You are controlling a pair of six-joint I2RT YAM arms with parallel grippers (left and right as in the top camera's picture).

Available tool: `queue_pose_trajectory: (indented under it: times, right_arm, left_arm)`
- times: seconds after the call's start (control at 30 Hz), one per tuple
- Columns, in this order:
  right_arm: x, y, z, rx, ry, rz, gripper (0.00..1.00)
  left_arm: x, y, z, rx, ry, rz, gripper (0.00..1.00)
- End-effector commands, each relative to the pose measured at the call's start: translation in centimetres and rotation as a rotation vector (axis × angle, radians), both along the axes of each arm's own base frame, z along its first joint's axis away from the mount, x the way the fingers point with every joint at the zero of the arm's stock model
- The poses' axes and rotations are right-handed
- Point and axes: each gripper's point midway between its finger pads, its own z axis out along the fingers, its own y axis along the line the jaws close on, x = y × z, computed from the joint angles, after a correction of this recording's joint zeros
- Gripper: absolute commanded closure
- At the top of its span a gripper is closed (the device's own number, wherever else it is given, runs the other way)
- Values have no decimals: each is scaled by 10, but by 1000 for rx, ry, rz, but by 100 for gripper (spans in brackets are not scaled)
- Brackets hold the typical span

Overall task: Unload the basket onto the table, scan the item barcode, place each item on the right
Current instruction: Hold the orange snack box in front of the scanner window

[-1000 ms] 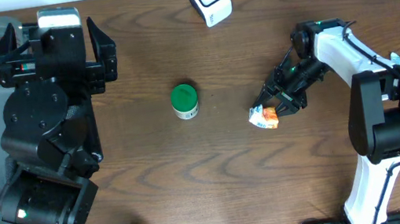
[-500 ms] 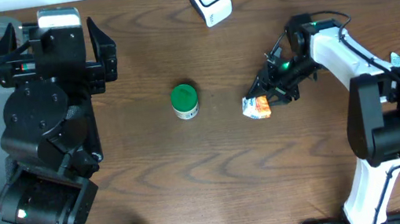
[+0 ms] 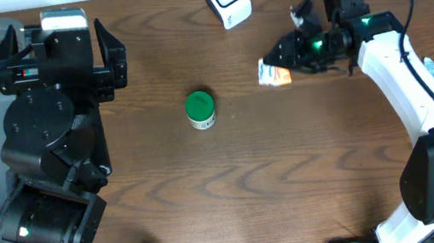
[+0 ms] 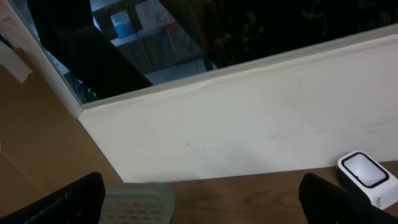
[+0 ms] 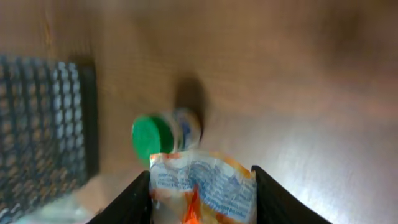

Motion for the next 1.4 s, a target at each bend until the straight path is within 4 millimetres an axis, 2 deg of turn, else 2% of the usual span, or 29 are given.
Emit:
queue_pose_trajectory:
  times: [0.0, 0.1, 0.23, 0.37, 0.5, 0.67, 0.77, 0.8, 0.87, 1.1, 1.37]
  right_arm:
    - [22, -9, 6, -129, -122, -50, 58]
    - [47, -9, 17, -190, -271, -59, 58]
    - [77, 5, 37, -198, -449, -71, 62]
    - [102, 20, 50, -170, -583, -76, 61]
    - [131, 20, 50, -193, -693, -132, 62]
    - [155, 23, 51, -174, -803, -162, 62]
    - [173, 15, 47, -176, -848, -249, 62]
    - [181, 12, 45, -159, -863, -302, 67]
    - [190, 12, 40, -126, -885, -344, 67]
    - [214, 9, 13, -43, -908, -454, 63]
    - [257, 40, -7, -26, -911, -426, 61]
  left_arm:
    - [-4, 4, 9, 0, -21, 10, 0]
    - [-4, 4, 9, 0, -21, 10, 0]
    - [-4, 4, 9, 0, -21, 10, 0]
    - [-4, 4, 9, 0, -21, 10, 0]
    - [-4, 4, 9, 0, -21, 10, 0]
    - [-4, 4, 9, 0, -21, 10, 0]
    - [-4, 4, 9, 0, -21, 10, 0]
    - [-4, 4, 9, 0, -21, 10, 0]
    - [-4, 4, 9, 0, -21, 10, 0]
    - [-4, 4, 9, 0, -21, 10, 0]
    - [-4, 4, 9, 0, -21, 10, 0]
